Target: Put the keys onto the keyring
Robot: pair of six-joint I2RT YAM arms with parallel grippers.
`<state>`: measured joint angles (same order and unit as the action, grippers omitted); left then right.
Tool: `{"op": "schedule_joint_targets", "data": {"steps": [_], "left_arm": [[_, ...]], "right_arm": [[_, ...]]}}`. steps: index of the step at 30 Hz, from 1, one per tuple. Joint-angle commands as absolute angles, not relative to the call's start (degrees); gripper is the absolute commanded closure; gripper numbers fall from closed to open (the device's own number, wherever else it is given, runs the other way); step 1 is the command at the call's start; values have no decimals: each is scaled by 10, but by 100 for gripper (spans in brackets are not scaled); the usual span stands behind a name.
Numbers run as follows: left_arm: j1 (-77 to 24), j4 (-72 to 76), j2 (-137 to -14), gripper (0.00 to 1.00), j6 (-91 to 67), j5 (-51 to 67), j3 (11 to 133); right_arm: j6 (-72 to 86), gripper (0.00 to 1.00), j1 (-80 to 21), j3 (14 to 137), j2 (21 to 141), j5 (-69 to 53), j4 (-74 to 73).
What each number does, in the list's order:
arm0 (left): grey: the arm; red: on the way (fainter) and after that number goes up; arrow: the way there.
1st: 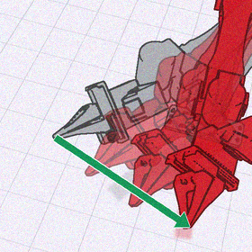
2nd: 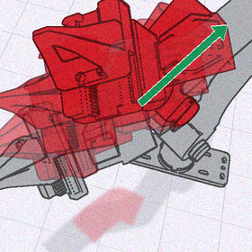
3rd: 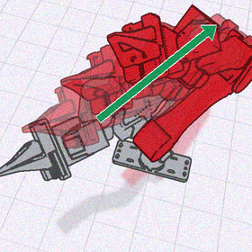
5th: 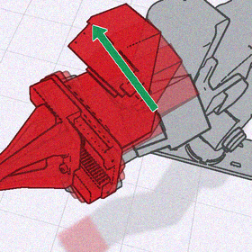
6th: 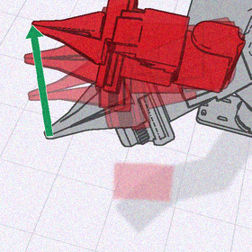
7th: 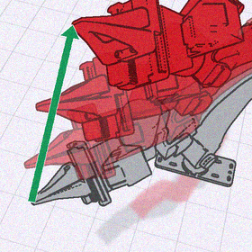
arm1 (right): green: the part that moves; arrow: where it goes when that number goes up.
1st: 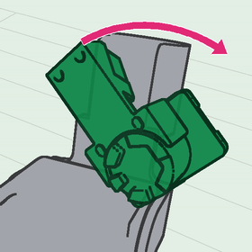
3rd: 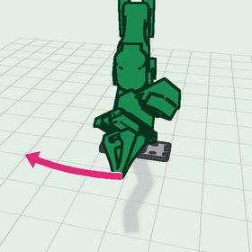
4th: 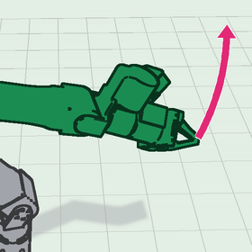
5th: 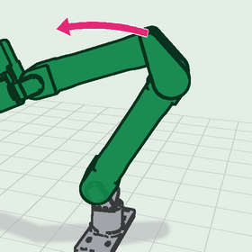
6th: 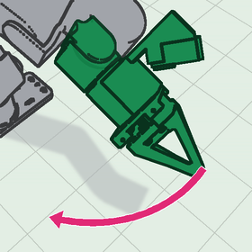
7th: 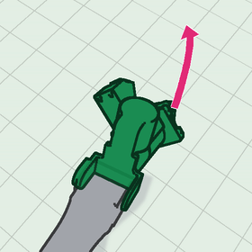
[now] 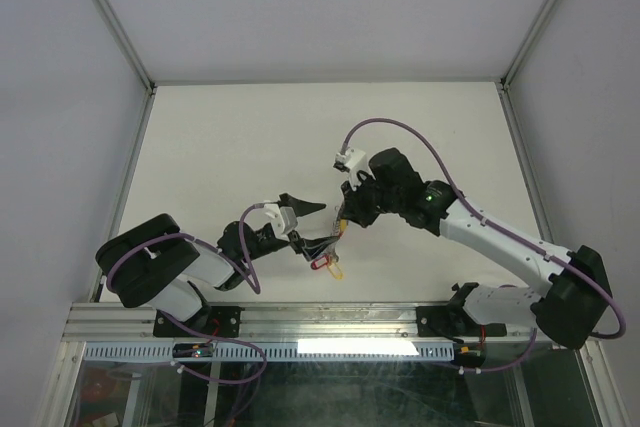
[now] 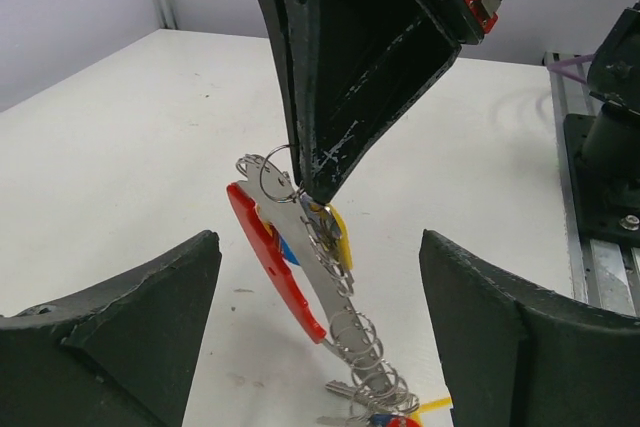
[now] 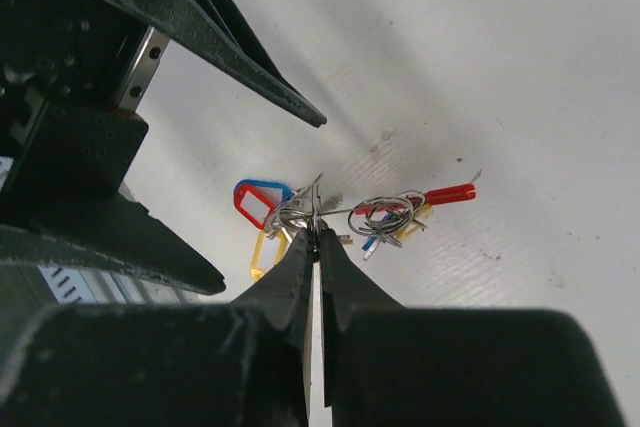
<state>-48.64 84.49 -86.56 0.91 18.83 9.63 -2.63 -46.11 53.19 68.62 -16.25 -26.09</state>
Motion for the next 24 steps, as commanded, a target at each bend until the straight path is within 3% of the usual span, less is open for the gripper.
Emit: {"op": "schedule_joint_targets", "data": {"steps": [1, 7, 14, 16, 21, 24], "left_arm": [[-486, 969, -852, 19, 21, 164, 92], [-501, 944, -841, 19, 71, 105, 88], [-527, 810, -798, 47, 158, 78, 116], [-533, 789, -794, 51, 172, 67, 119], [-544, 771, -791, 52, 197, 41, 122], [-550, 755, -791, 47, 210, 32, 127]], "right_arm": [[85, 100, -471, 578, 697, -133, -207], [144, 100, -491, 587, 713, -147, -164], [166, 100, -508, 591, 722, -153, -148], [167, 100, -509, 594, 722, -152, -151], [163, 100, -510, 610, 718, -140, -172], [165, 100, -510, 616, 714, -130, -182]]}}
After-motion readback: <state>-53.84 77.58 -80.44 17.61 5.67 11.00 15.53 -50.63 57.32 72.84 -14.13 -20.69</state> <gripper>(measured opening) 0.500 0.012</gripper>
